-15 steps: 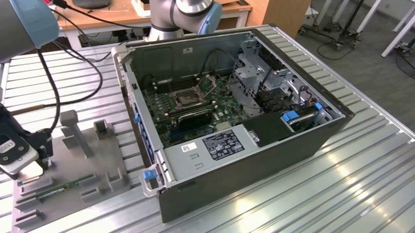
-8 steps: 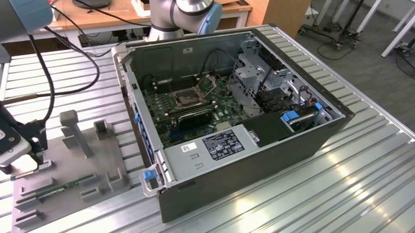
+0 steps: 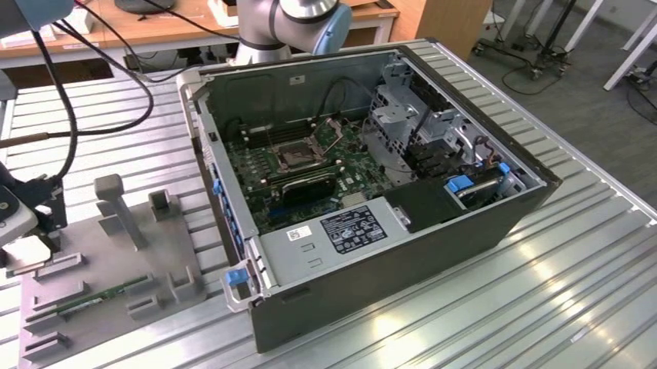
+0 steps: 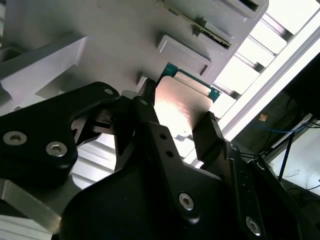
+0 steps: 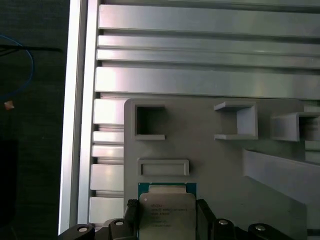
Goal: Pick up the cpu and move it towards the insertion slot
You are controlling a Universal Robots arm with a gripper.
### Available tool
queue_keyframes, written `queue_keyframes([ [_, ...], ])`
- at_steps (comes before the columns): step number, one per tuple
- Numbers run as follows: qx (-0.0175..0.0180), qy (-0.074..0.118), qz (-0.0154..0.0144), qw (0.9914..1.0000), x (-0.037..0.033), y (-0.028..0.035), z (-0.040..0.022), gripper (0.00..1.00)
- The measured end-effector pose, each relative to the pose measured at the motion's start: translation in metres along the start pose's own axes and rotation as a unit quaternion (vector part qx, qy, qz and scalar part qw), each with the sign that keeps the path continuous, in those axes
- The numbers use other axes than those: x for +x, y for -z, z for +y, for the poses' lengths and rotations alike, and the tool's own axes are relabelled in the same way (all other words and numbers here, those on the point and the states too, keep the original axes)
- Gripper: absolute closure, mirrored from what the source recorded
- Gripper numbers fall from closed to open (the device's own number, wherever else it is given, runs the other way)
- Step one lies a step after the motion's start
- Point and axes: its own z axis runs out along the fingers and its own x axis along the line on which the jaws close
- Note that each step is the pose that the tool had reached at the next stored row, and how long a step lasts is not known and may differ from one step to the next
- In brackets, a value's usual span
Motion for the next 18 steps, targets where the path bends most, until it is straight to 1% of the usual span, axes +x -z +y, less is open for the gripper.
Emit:
queue_keyframes([
  [2,0.0000,0.000,0.0000,1.00000,0.0000,0.0039,0.0001,0.46],
  [6,0.0000,0.000,0.0000,1.00000,0.0000,0.0094,0.0003,0.46],
  [14,0.0000,0.000,0.0001,1.00000,0.0000,0.0111,0.0004,0.46],
  [18,0.0000,0.000,0.0000,1.00000,0.0000,0.0137,0.0005,0.46],
])
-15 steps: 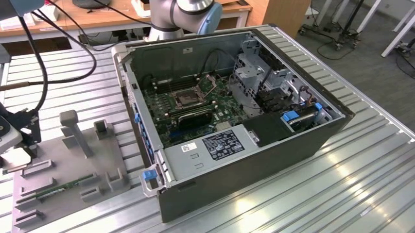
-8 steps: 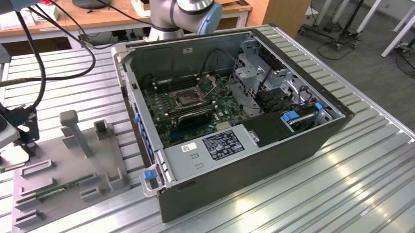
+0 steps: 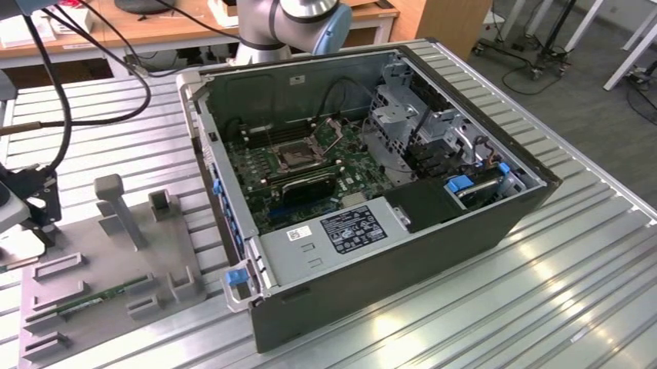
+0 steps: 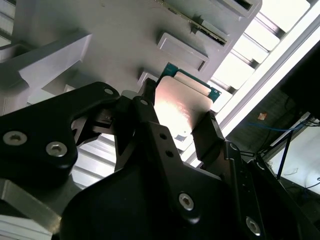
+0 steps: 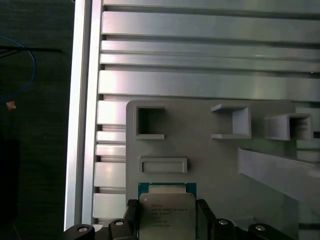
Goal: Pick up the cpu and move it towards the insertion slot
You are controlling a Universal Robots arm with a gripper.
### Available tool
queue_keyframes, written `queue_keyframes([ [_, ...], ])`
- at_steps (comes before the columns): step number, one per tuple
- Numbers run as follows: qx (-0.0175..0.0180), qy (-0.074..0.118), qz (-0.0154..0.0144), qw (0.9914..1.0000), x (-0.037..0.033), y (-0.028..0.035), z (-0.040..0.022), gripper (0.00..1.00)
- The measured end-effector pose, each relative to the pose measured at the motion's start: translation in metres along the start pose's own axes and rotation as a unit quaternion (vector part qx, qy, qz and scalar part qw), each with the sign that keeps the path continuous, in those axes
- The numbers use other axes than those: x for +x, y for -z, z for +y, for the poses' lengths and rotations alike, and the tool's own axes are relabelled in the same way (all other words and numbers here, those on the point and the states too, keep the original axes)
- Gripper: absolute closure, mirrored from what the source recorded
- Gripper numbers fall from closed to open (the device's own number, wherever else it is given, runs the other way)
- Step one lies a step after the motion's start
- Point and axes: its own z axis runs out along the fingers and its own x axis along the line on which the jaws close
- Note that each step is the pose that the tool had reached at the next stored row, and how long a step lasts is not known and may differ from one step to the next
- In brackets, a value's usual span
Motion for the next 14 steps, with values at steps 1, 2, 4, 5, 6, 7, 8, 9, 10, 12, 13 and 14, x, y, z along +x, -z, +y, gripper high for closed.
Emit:
queue_keyframes([
  [1,0.0000,0.000,0.0000,1.00000,0.0000,0.0008,0.0000,0.46],
  [2,0.0000,0.000,0.0000,1.00000,0.0000,0.0018,0.0000,0.46],
  [4,0.0000,0.000,-0.0001,1.00000,0.0000,0.0037,0.0001,0.46],
  [5,0.0000,0.000,-0.0001,1.00000,0.0000,0.0048,0.0001,0.46],
  [6,0.0000,0.000,-0.0001,1.00000,0.0000,0.0062,0.0002,0.46],
  [7,0.0000,0.000,-0.0001,1.00000,0.0000,0.0075,0.0002,0.46],
  [8,0.0000,0.000,0.0000,1.00000,0.0000,0.0088,0.0003,0.46],
  [9,0.0000,0.000,0.0000,1.00000,0.0000,0.0102,0.0003,0.46],
  [10,0.0000,0.000,0.0000,1.00000,0.0000,0.0117,0.0004,0.46],
  [12,0.0000,0.000,0.0000,1.00000,0.0000,0.0145,0.0004,0.46],
  [13,0.0000,0.000,0.0000,1.00000,0.0000,0.0157,0.0005,0.46],
  [14,0.0000,0.000,-0.0001,1.00000,0.0000,0.0171,0.0005,0.46],
])
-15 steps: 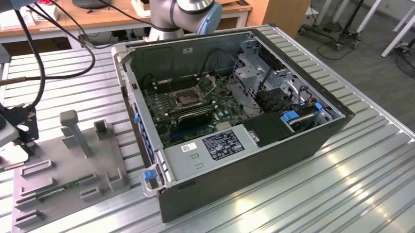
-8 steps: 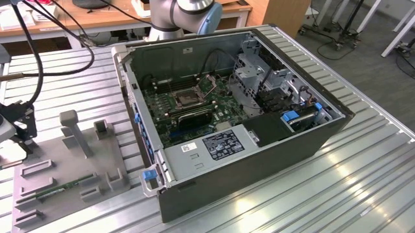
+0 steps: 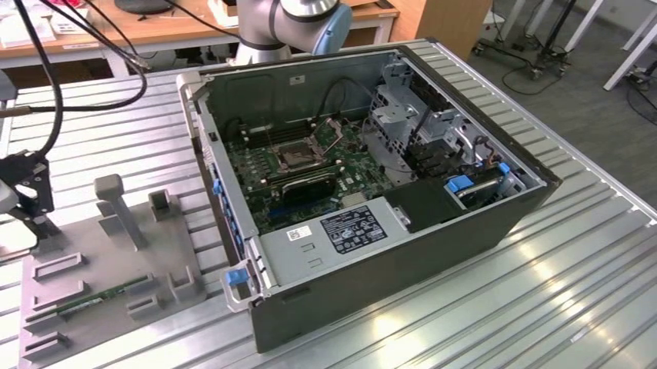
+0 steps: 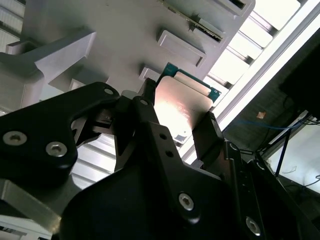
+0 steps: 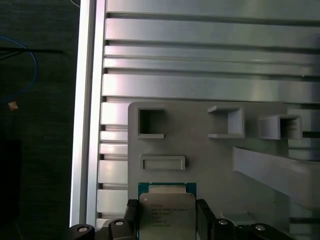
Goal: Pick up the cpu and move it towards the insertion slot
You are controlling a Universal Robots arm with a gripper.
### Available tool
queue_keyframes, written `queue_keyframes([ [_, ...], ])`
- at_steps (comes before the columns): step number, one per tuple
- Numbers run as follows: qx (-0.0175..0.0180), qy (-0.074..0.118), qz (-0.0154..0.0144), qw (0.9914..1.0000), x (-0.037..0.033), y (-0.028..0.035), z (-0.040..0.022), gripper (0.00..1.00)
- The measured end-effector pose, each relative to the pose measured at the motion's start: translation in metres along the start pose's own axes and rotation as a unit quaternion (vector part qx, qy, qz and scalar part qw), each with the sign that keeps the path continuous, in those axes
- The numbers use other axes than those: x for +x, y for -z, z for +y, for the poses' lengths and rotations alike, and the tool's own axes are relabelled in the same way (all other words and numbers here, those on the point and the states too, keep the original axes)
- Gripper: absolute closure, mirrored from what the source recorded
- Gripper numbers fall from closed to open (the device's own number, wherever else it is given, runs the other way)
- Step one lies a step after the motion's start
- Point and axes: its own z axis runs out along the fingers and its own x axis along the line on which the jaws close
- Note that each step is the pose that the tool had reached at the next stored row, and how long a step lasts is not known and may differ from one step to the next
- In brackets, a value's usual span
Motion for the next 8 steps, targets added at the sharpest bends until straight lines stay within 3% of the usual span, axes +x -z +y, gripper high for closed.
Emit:
queue_keyframes([
  [8,0.0000,0.000,0.0000,1.00000,0.0000,0.0153,0.0005,0.46],
])
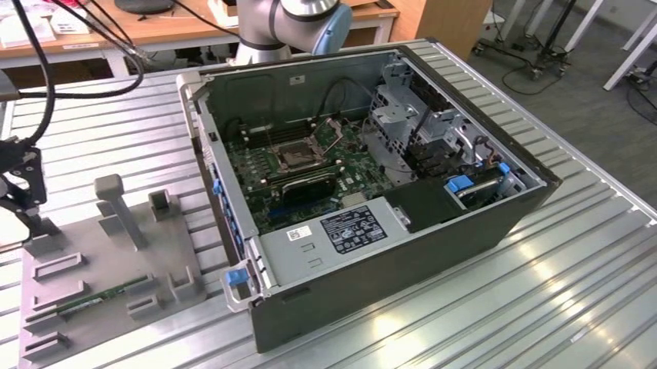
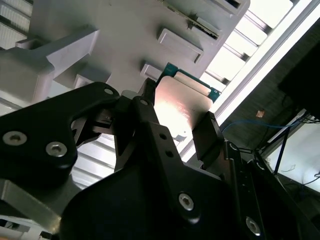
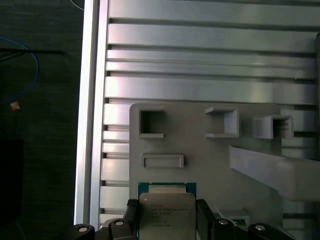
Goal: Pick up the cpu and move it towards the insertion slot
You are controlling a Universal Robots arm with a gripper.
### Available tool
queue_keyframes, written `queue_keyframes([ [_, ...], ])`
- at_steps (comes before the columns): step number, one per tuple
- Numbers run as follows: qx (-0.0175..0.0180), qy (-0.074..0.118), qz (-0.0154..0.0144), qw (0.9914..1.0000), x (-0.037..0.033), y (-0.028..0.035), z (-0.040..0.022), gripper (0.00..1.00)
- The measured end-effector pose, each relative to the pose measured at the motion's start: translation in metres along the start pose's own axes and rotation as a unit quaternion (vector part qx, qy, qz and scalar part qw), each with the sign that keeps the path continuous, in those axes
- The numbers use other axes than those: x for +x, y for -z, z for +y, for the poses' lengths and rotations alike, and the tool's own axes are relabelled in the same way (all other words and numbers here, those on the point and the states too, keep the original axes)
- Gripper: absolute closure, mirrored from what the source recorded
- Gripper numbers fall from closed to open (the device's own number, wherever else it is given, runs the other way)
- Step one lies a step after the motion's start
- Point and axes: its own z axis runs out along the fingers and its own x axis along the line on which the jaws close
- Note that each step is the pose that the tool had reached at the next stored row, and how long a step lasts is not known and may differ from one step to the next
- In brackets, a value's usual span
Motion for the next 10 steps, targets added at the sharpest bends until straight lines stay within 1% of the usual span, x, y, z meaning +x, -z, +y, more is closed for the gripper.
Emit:
queue_keyframes([
  [5,0.0000,0.000,0.0000,1.00000,0.0000,0.0090,0.0003,0.46],
  [10,0.0000,0.000,0.0000,1.00000,0.0000,0.0154,0.0005,0.46],
])
